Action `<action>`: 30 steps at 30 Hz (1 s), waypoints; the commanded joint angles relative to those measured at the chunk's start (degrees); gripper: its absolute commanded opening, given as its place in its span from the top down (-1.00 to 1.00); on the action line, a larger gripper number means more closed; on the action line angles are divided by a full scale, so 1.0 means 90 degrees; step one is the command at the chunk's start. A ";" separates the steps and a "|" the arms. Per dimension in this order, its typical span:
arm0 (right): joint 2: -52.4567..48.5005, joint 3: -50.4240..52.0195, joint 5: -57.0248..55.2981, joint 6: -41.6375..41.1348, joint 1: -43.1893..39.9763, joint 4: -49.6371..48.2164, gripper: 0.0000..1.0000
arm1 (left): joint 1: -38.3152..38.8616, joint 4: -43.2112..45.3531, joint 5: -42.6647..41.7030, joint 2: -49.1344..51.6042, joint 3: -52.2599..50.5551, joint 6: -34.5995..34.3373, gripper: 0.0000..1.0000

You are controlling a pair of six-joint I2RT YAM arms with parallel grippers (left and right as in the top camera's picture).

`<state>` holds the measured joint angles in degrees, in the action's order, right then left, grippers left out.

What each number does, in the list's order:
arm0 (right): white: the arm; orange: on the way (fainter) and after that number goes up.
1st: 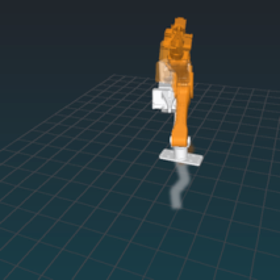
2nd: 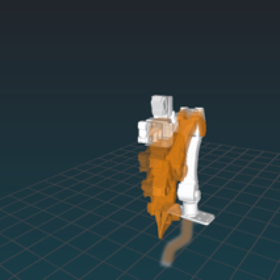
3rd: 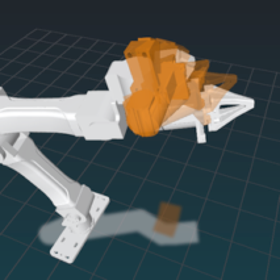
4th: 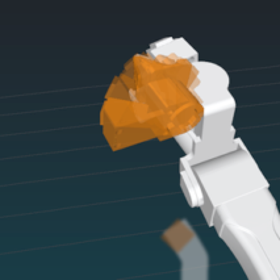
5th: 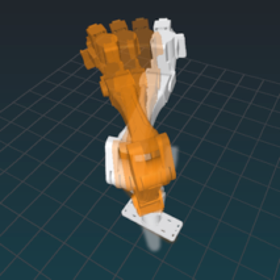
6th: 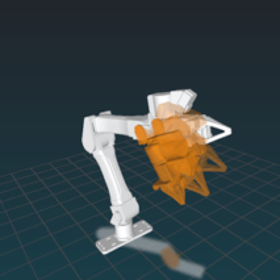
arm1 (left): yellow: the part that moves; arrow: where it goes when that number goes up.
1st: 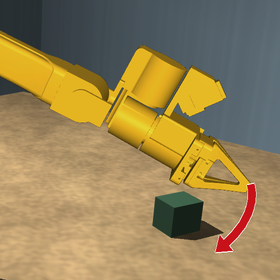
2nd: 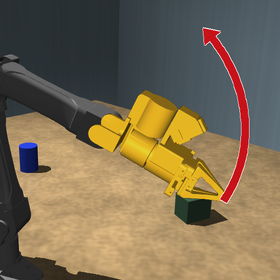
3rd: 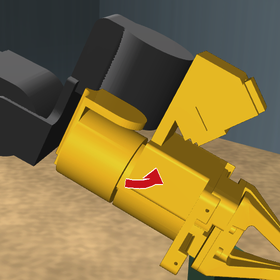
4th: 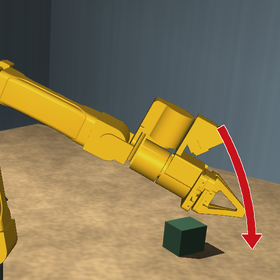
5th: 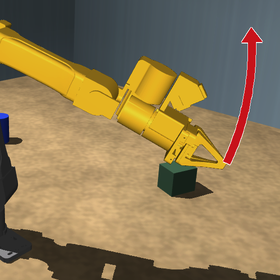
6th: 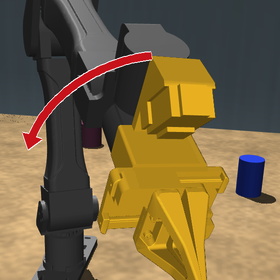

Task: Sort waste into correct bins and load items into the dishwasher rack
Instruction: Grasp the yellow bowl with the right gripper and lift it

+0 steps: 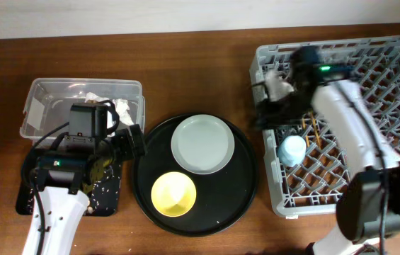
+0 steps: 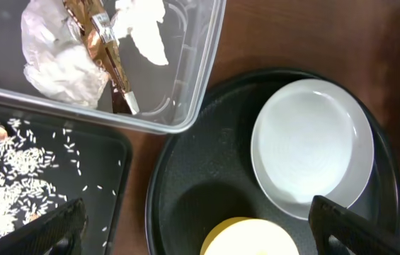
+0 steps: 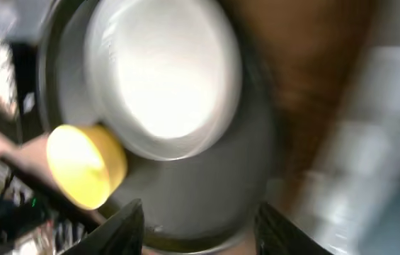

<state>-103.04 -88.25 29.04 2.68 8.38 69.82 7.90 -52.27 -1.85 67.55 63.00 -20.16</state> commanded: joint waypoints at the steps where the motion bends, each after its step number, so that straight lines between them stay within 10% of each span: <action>1: -0.0036 0.0027 0.0180 -0.0097 0.1107 -0.0070 -0.03 | -0.0022 0.0270 0.0457 -0.0002 0.0000 0.0010 -0.98; 12: -0.0053 0.0544 -0.1688 -0.1202 0.3861 -0.1222 -0.06 | -0.0022 -0.0163 0.6662 -0.0002 0.0000 0.0083 -0.98; 25: -0.0061 0.1906 -0.3281 -0.1430 0.4860 -0.2946 -0.04 | -0.0022 -0.0345 0.4401 -0.0002 0.0000 0.0078 -0.98; 30: -0.0061 0.2317 -0.3145 -0.1433 0.4860 -0.3339 0.40 | -0.0022 -0.0347 0.3745 -0.0002 0.0000 0.0078 -0.98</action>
<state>-103.48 -68.49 0.84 -9.56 51.92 40.25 7.84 -55.33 37.71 67.55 63.00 -19.88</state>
